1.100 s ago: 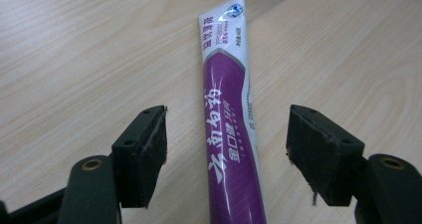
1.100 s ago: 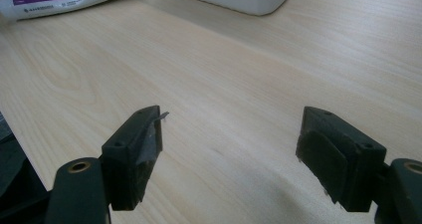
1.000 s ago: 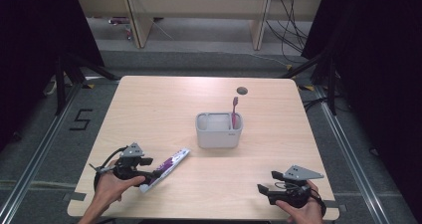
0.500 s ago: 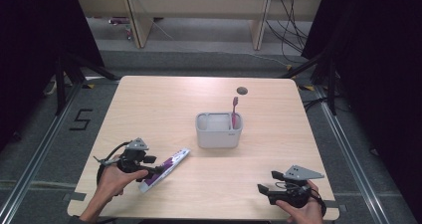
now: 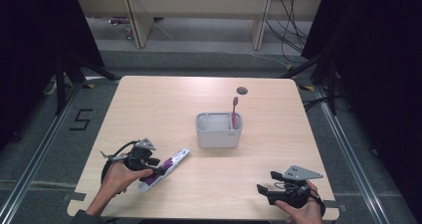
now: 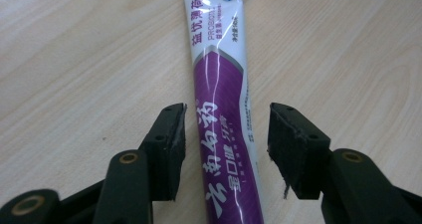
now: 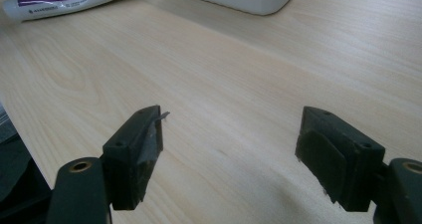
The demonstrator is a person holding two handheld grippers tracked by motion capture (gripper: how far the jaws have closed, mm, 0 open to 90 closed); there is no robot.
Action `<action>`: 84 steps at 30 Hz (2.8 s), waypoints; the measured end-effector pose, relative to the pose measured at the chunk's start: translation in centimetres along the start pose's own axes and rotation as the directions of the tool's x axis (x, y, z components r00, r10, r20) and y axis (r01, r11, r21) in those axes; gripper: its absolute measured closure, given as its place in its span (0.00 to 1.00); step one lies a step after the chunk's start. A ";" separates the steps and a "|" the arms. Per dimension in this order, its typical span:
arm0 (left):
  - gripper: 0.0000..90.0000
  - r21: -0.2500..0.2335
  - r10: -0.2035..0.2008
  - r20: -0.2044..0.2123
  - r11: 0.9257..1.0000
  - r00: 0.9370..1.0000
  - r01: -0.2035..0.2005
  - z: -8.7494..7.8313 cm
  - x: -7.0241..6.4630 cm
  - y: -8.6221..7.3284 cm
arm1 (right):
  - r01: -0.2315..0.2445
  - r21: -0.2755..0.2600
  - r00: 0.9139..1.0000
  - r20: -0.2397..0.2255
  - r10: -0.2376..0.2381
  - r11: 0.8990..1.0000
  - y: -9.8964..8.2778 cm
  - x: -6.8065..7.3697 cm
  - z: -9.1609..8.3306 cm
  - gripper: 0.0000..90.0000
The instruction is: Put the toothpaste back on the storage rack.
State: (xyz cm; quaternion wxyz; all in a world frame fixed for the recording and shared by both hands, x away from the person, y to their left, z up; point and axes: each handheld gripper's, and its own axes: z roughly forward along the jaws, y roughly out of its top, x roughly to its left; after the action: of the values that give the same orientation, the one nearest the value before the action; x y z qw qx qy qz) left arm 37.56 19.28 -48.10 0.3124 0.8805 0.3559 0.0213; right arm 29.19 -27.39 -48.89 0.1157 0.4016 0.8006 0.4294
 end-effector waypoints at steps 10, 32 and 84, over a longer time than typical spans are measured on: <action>0.58 0.069 0.011 0.002 0.998 1.000 -0.011 0.9 0.0 1.0 | -0.001 0.011 1.000 -0.005 0.001 1.000 0.0 0.1 0.1 0.29; 0.65 0.173 0.005 0.001 0.985 1.000 -0.005 2.4 -0.2 2.1 | 0.020 0.006 1.000 0.004 -0.020 1.000 0.0 0.1 0.1 0.30; 0.83 0.448 0.202 -0.015 0.877 0.979 -0.174 4.0 -2.9 5.0 | 0.010 0.009 1.000 0.000 -0.010 1.000 0.0 0.2 0.0 0.30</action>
State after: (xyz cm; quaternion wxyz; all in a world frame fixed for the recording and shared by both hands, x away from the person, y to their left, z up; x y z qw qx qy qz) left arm 39.46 12.56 -47.96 0.0885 0.9577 0.2737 -0.0031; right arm 29.09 -27.26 -48.88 0.1161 0.3983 0.8044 0.4252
